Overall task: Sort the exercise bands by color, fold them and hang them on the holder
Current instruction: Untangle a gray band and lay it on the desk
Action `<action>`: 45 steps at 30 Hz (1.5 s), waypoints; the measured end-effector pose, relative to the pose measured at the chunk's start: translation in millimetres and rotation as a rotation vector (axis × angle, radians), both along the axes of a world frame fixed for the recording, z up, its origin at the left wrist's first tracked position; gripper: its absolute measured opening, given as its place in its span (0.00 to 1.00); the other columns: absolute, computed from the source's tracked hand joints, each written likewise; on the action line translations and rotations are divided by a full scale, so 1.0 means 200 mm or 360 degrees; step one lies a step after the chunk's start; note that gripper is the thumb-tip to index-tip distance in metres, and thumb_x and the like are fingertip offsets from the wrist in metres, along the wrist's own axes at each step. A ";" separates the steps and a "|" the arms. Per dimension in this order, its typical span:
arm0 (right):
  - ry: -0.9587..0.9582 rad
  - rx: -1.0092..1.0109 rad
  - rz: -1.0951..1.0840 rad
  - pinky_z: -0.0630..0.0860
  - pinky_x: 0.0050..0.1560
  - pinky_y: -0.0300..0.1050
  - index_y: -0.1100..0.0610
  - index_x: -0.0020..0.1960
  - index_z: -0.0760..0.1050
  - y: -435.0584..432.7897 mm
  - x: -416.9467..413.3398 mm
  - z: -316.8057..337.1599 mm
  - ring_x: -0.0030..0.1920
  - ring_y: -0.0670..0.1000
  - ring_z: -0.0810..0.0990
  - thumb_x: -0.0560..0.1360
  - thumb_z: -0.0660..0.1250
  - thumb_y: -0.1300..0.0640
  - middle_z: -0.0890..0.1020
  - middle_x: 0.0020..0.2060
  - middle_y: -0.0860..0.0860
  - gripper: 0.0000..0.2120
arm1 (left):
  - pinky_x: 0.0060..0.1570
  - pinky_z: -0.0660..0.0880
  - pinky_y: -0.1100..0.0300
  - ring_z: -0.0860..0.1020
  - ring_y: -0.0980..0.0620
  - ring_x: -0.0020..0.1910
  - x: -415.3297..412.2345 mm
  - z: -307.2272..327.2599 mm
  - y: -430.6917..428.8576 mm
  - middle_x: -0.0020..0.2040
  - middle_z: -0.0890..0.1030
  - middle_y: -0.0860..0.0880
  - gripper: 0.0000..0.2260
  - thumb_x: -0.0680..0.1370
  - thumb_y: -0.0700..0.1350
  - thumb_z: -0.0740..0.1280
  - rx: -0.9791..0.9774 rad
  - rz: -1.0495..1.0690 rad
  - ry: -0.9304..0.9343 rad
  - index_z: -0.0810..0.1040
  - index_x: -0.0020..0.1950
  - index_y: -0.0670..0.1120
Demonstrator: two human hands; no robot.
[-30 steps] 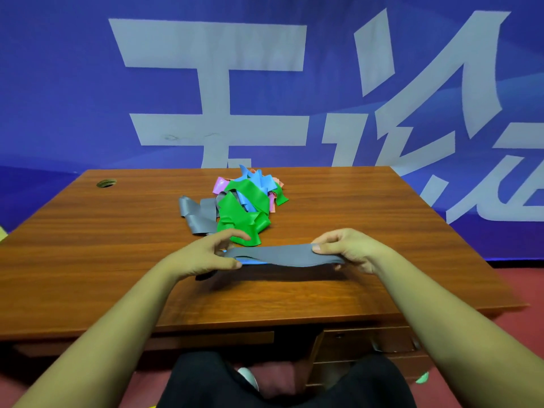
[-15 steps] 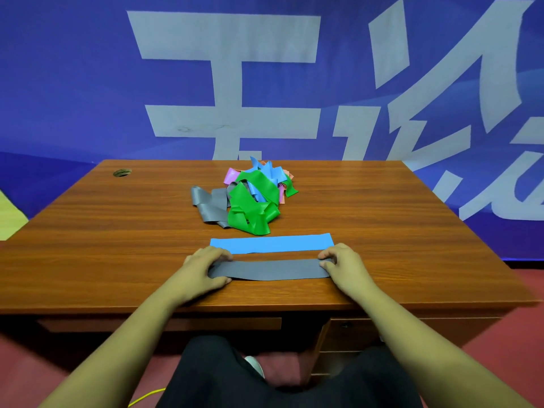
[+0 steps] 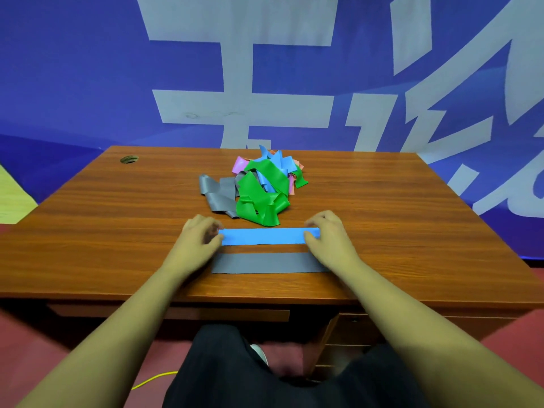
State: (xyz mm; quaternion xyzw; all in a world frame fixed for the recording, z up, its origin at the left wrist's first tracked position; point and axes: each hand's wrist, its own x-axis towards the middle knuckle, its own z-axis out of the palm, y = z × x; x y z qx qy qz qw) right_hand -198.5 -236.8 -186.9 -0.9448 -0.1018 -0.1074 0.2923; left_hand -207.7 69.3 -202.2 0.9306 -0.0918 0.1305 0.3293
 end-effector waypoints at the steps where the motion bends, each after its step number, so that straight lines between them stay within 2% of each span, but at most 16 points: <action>1: 0.0016 0.0001 0.0046 0.67 0.60 0.41 0.60 0.56 0.79 0.07 0.04 0.02 0.59 0.54 0.73 0.74 0.67 0.60 0.75 0.54 0.54 0.12 | 0.52 0.68 0.57 0.70 0.51 0.51 0.05 0.02 0.01 0.47 0.73 0.50 0.07 0.76 0.41 0.69 0.0011 0.0038 0.0000 0.78 0.51 0.50; 4: 0.0037 -0.0038 0.0148 0.70 0.62 0.46 0.61 0.60 0.78 0.30 0.16 0.07 0.60 0.56 0.74 0.75 0.66 0.59 0.75 0.56 0.57 0.15 | 0.52 0.68 0.56 0.72 0.47 0.53 0.20 0.06 0.03 0.49 0.74 0.47 0.08 0.75 0.41 0.68 0.0074 0.0159 0.0003 0.79 0.54 0.46; 6: 0.0057 -0.0047 0.0203 0.69 0.62 0.48 0.62 0.61 0.78 0.43 0.23 0.09 0.60 0.57 0.74 0.75 0.66 0.59 0.76 0.58 0.59 0.16 | 0.56 0.72 0.52 0.74 0.44 0.55 0.29 0.07 0.05 0.52 0.75 0.45 0.11 0.75 0.41 0.68 0.0076 0.0218 0.0032 0.79 0.56 0.44; 11: 0.0118 0.0005 0.0294 0.70 0.54 0.46 0.63 0.58 0.79 0.70 0.42 0.10 0.56 0.59 0.78 0.75 0.66 0.59 0.82 0.53 0.59 0.13 | 0.61 0.71 0.47 0.73 0.39 0.61 0.46 0.03 0.12 0.59 0.74 0.41 0.16 0.75 0.39 0.64 0.0114 0.0323 0.0018 0.76 0.63 0.41; 14: 0.0161 -0.0069 0.0292 0.73 0.54 0.48 0.61 0.58 0.79 0.77 0.57 0.08 0.56 0.59 0.79 0.75 0.67 0.59 0.83 0.53 0.58 0.13 | 0.65 0.68 0.49 0.71 0.40 0.65 0.57 0.00 0.16 0.64 0.73 0.43 0.18 0.77 0.41 0.65 0.0120 0.0262 0.0094 0.75 0.67 0.44; 17: 0.0222 -0.0180 0.0335 0.74 0.59 0.48 0.58 0.64 0.77 0.81 0.68 0.04 0.60 0.56 0.78 0.73 0.68 0.59 0.82 0.58 0.55 0.19 | 0.68 0.66 0.49 0.68 0.42 0.68 0.67 -0.05 0.19 0.67 0.71 0.44 0.21 0.78 0.47 0.65 0.0222 0.0168 0.0254 0.72 0.71 0.47; 20: 0.0289 -0.0298 0.0388 0.75 0.60 0.51 0.54 0.65 0.77 0.82 0.76 -0.02 0.61 0.56 0.78 0.71 0.69 0.57 0.81 0.60 0.53 0.22 | 0.63 0.68 0.50 0.69 0.42 0.64 0.74 -0.10 0.21 0.61 0.72 0.44 0.18 0.77 0.50 0.67 0.0370 0.0148 0.0340 0.75 0.66 0.49; 25: 0.0288 -0.0404 0.0486 0.73 0.59 0.52 0.55 0.60 0.77 0.81 0.81 -0.06 0.59 0.59 0.75 0.72 0.70 0.53 0.78 0.56 0.56 0.18 | 0.55 0.65 0.52 0.70 0.45 0.57 0.76 -0.09 0.23 0.53 0.75 0.48 0.10 0.74 0.48 0.70 0.0264 0.0023 0.0112 0.76 0.53 0.46; 28: 0.0195 -0.0200 0.0435 0.70 0.58 0.49 0.58 0.55 0.78 0.78 0.81 -0.02 0.56 0.56 0.75 0.70 0.73 0.54 0.77 0.53 0.56 0.15 | 0.54 0.69 0.50 0.73 0.45 0.52 0.75 0.00 0.27 0.46 0.75 0.52 0.09 0.70 0.51 0.68 0.0150 -0.0052 -0.0004 0.76 0.47 0.49; 31: 0.0146 -0.0019 0.0301 0.68 0.58 0.46 0.53 0.53 0.80 0.77 0.79 0.09 0.56 0.55 0.74 0.69 0.76 0.49 0.76 0.53 0.51 0.15 | 0.52 0.70 0.51 0.75 0.48 0.49 0.73 0.14 0.27 0.44 0.76 0.52 0.05 0.71 0.47 0.67 -0.0028 -0.0111 -0.0082 0.73 0.43 0.53; 34: 0.0112 -0.0072 0.0158 0.64 0.60 0.49 0.46 0.46 0.80 0.76 0.77 0.20 0.62 0.53 0.68 0.67 0.75 0.43 0.75 0.59 0.46 0.12 | 0.44 0.70 0.56 0.73 0.53 0.41 0.70 0.30 0.25 0.40 0.77 0.52 0.06 0.73 0.39 0.67 -0.0310 -0.0071 -0.0089 0.72 0.43 0.48; 37: 0.0116 0.0063 0.0195 0.65 0.64 0.51 0.42 0.39 0.77 0.74 0.72 0.27 0.67 0.52 0.67 0.67 0.75 0.45 0.73 0.58 0.43 0.07 | 0.35 0.68 0.58 0.70 0.51 0.32 0.65 0.45 0.22 0.33 0.74 0.50 0.06 0.73 0.37 0.64 -0.0682 0.0008 -0.0032 0.70 0.43 0.48; 38: 0.0105 0.0159 0.0231 0.65 0.65 0.53 0.40 0.37 0.76 0.73 0.70 0.30 0.66 0.52 0.68 0.67 0.75 0.46 0.73 0.56 0.42 0.07 | 0.33 0.67 0.58 0.70 0.51 0.30 0.63 0.49 0.21 0.31 0.74 0.50 0.05 0.74 0.37 0.64 -0.0705 0.0014 -0.0015 0.70 0.43 0.47; 41: -0.0007 0.0437 0.0296 0.69 0.61 0.49 0.39 0.37 0.74 0.74 0.66 0.39 0.59 0.50 0.75 0.68 0.72 0.47 0.79 0.51 0.45 0.07 | 0.34 0.69 0.58 0.74 0.54 0.31 0.58 0.55 0.22 0.33 0.79 0.52 0.03 0.77 0.39 0.63 -0.0617 0.0097 -0.0072 0.69 0.46 0.45; 43: -0.0027 0.0620 0.0368 0.73 0.54 0.44 0.47 0.40 0.75 0.73 0.63 0.47 0.50 0.49 0.79 0.72 0.72 0.58 0.81 0.45 0.49 0.08 | 0.38 0.70 0.56 0.76 0.52 0.37 0.55 0.57 0.25 0.39 0.80 0.48 0.02 0.78 0.41 0.63 -0.0595 0.0174 -0.0123 0.70 0.47 0.46; 45: -0.0091 0.0699 0.0372 0.74 0.48 0.44 0.53 0.42 0.75 0.72 0.60 0.55 0.42 0.47 0.78 0.73 0.71 0.62 0.80 0.39 0.48 0.06 | 0.39 0.69 0.56 0.74 0.49 0.38 0.54 0.58 0.27 0.41 0.78 0.45 0.02 0.78 0.42 0.64 -0.0513 0.0233 -0.0129 0.71 0.48 0.47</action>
